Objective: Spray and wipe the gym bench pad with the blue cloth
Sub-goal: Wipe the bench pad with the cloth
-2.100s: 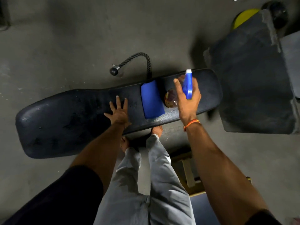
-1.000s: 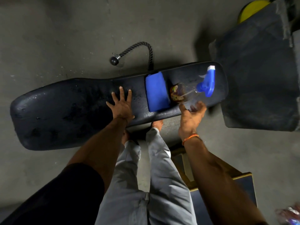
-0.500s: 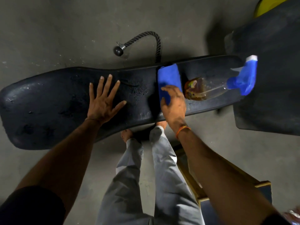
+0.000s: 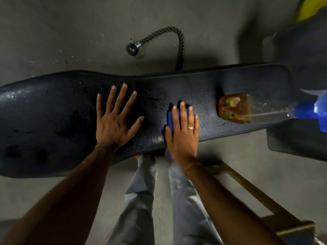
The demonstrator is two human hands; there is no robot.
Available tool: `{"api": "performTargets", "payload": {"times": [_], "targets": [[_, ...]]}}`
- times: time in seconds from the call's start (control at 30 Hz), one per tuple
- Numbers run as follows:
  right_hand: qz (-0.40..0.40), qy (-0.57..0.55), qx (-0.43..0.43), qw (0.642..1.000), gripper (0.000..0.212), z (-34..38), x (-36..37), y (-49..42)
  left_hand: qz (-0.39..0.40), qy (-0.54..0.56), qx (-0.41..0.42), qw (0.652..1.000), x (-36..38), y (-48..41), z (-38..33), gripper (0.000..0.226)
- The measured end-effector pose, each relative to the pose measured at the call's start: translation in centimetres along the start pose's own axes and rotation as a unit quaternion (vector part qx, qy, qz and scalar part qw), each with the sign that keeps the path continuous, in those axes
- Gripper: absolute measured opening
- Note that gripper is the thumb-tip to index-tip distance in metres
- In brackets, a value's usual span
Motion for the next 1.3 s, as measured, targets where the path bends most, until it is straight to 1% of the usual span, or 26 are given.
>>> {"api": "performTargets", "payload": {"times": [0.1, 0.17, 0.23, 0.3, 0.37, 0.47, 0.5, 0.57, 0.6, 0.67, 0.73, 0.8, 0.9, 0.93, 1.0, 1.03, 1.1, 1.17, 1.23, 1.3], "targets": [[0.003, 0.005, -0.028, 1.0, 0.066, 1.5, -0.1, -0.8, 0.0, -0.005, -0.001, 1.0, 0.1, 0.0, 0.1, 0.078], [-0.002, -0.004, -0.067, 0.998, 0.064, 2.9, -0.4, -4.1, -0.003, -0.004, 0.001, 1.0, 0.2, 0.1, 0.2, 0.077], [-0.024, -0.023, -0.09, 0.995, 0.064, 4.5, -1.0, -8.3, -0.011, -0.005, 0.003, 1.0, 0.2, 0.2, 0.0, 0.075], [-0.042, -0.037, -0.075, 0.996, 0.063, 5.7, -1.2, -11.8, -0.019, -0.009, 0.003, 1.0, 0.1, 0.2, -0.2, 0.074], [-0.058, -0.036, -0.042, 0.997, 0.062, 6.3, -1.2, -13.5, -0.026, -0.008, 0.002, 1.0, 0.0, 0.4, 0.0, 0.074], [-0.071, -0.037, -0.013, 0.997, 0.063, 6.1, -1.6, -11.6, -0.03, 0.001, 0.013, 0.999, -0.3, 0.3, 0.1, 0.073], [-0.07, -0.033, -0.018, 0.997, 0.063, 6.4, -1.7, -9.7, -0.034, 0.004, 0.022, 0.999, -0.4, 0.3, 0.1, 0.073], [-0.039, -0.025, -0.046, 0.998, 0.065, 7.6, -1.3, -4.9, -0.032, 0.002, 0.037, 0.999, -0.6, 0.7, 0.9, 0.072], [-0.016, -0.022, -0.064, 0.998, 0.065, 8.0, -0.9, -2.7, -0.033, -0.004, 0.03, 0.999, -0.9, 1.3, 2.1, 0.071], [0.007, -0.019, -0.095, 0.995, 0.065, 8.7, -0.4, -0.9, -0.036, -0.007, -0.024, 0.999, -1.6, 3.3, 5.8, 0.072], [-0.008, -0.025, -0.108, 0.994, 0.064, 9.3, -0.9, -3.4, -0.032, 0.004, -0.065, 0.997, -2.0, 5.3, 8.9, 0.073], [-0.037, -0.033, -0.106, 0.993, 0.062, 10.6, -1.2, -8.2, -0.031, -0.004, -0.062, 0.998, -1.9, 6.4, 9.8, 0.073], [-0.046, -0.034, -0.062, 0.996, 0.061, 11.8, -1.0, -13.5, -0.037, -0.014, -0.057, 0.998, -1.7, 6.2, 9.5, 0.073], [-0.05, -0.041, -0.048, 0.997, 0.061, 12.0, -1.0, -13.5, -0.036, -0.015, -0.06, 0.997, -1.6, 6.2, 9.7, 0.074], [-0.069, -0.043, -0.038, 0.996, 0.061, 12.2, -1.5, -10.3, -0.039, -0.014, -0.059, 0.997, -1.8, 6.3, 9.8, 0.074], [-0.068, -0.036, -0.047, 0.996, 0.062, 12.4, -1.7, -7.5, -0.038, -0.016, -0.058, 0.997, -1.8, 6.3, 9.8, 0.074], [-0.028, -0.025, -0.088, 0.995, 0.065, 13.0, -1.1, -1.8, -0.031, -0.02, -0.061, 0.997, -1.8, 6.2, 9.9, 0.074], [-0.005, -0.017, -0.126, 0.992, 0.065, 13.4, -0.2, 0.8, -0.03, -0.025, -0.061, 0.997, -1.7, 6.3, 9.9, 0.074], [-0.009, -0.02, -0.129, 0.991, 0.064, 13.7, -0.2, -1.9, -0.029, -0.031, -0.059, 0.997, -1.4, 6.3, 9.9, 0.074], [-0.037, -0.022, -0.117, 0.992, 0.063, 14.7, -0.6, -6.8, -0.029, -0.032, -0.057, 0.997, -1.3, 6.3, 10.0, 0.075]]}}
Point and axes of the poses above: each hand's wrist, its own y-axis away from the middle knuckle, its own x-axis out of the palm, z = x × y, the point moved 9 cm from there along -y, towards the middle knuckle, and after that the axes turned 7 degrees about -z, right-handed, at the moved point
